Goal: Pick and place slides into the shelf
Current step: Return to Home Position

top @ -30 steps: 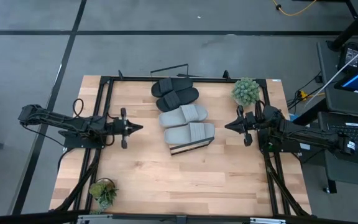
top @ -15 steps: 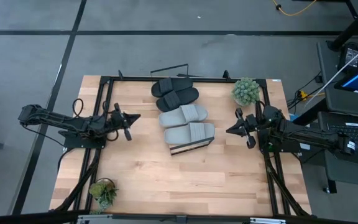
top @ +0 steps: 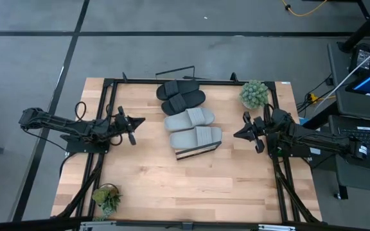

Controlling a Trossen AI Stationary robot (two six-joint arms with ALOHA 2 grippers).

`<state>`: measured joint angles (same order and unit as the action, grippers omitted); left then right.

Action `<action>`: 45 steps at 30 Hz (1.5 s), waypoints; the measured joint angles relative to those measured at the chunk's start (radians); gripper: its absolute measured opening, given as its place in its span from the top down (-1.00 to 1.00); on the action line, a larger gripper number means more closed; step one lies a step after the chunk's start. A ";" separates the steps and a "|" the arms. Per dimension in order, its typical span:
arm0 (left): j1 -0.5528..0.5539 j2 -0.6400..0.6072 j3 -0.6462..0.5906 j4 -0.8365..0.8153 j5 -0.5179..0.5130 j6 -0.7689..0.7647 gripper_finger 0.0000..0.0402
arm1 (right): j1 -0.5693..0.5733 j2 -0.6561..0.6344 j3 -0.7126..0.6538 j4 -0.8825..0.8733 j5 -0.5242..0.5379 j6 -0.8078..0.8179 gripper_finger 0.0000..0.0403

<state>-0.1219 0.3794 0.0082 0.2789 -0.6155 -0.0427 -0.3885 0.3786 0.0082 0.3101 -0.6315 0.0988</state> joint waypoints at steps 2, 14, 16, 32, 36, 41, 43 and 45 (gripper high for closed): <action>0.000 0.000 0.000 0.000 0.000 0.000 1.00 | 0.000 0.000 0.000 0.000 0.001 0.030 0.90; 0.000 0.000 0.000 -0.001 0.000 0.000 1.00 | 0.000 0.000 0.000 0.001 0.001 0.028 0.90; 0.000 0.000 0.000 -0.001 0.000 0.001 1.00 | 0.000 0.000 0.000 0.001 0.001 0.029 0.90; 0.000 0.000 0.000 -0.003 0.000 0.001 1.00 | 0.091 -0.011 0.000 -0.007 0.008 0.022 0.89; 0.000 0.000 0.000 -0.006 0.000 0.001 1.00 | 0.185 -0.063 0.000 -0.022 0.058 -0.077 0.89; 0.000 0.000 0.000 -0.007 0.000 0.001 1.00 | 0.344 -0.170 0.000 -0.028 0.362 -0.034 0.89; 0.000 0.000 0.000 -0.008 0.000 0.001 1.00 | 0.409 -0.212 0.000 -0.027 0.461 -0.057 0.89; 0.000 0.000 0.000 -0.009 0.000 0.001 1.00 | 0.453 -0.254 0.001 -0.037 0.476 -0.088 0.89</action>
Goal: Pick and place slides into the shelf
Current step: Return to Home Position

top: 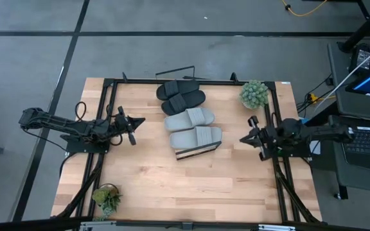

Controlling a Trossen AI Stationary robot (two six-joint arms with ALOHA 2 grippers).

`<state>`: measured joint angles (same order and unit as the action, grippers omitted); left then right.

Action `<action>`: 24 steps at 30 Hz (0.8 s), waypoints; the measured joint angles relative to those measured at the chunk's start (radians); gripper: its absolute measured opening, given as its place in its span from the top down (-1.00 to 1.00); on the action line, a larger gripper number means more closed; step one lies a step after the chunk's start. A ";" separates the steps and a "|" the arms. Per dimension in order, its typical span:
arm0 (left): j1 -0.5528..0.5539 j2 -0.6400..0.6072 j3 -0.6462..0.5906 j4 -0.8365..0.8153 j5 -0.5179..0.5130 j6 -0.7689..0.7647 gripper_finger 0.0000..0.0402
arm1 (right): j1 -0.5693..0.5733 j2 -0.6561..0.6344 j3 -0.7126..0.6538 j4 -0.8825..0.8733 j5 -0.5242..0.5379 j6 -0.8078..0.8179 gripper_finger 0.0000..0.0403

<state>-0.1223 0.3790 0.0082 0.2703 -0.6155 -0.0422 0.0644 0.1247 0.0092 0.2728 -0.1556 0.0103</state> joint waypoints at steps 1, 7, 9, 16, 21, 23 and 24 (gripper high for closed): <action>0.000 0.000 0.000 0.000 0.000 0.000 1.00 | 0.014 -0.019 0.000 -0.017 -0.005 -0.015 0.89; 0.000 0.000 0.000 0.000 0.000 0.000 1.00 | 0.033 -0.112 0.000 -0.159 -0.037 -0.048 0.89; 0.000 0.000 0.000 0.000 0.000 0.000 1.00 | 0.033 -0.124 0.000 -0.191 -0.038 -0.048 0.89; 0.000 0.000 0.000 0.000 0.000 0.000 1.00 | 0.033 -0.123 0.000 -0.205 -0.038 -0.072 0.90; 0.000 0.000 0.000 0.000 0.000 0.000 1.00 | 0.033 -0.123 0.000 -0.204 -0.038 -0.072 0.90; 0.000 0.000 0.000 0.000 0.000 0.000 1.00 | 0.033 -0.123 0.000 -0.204 -0.038 -0.068 0.90; 0.000 0.000 0.000 0.000 0.000 0.000 1.00 | 0.033 -0.123 0.000 -0.204 -0.038 -0.068 0.90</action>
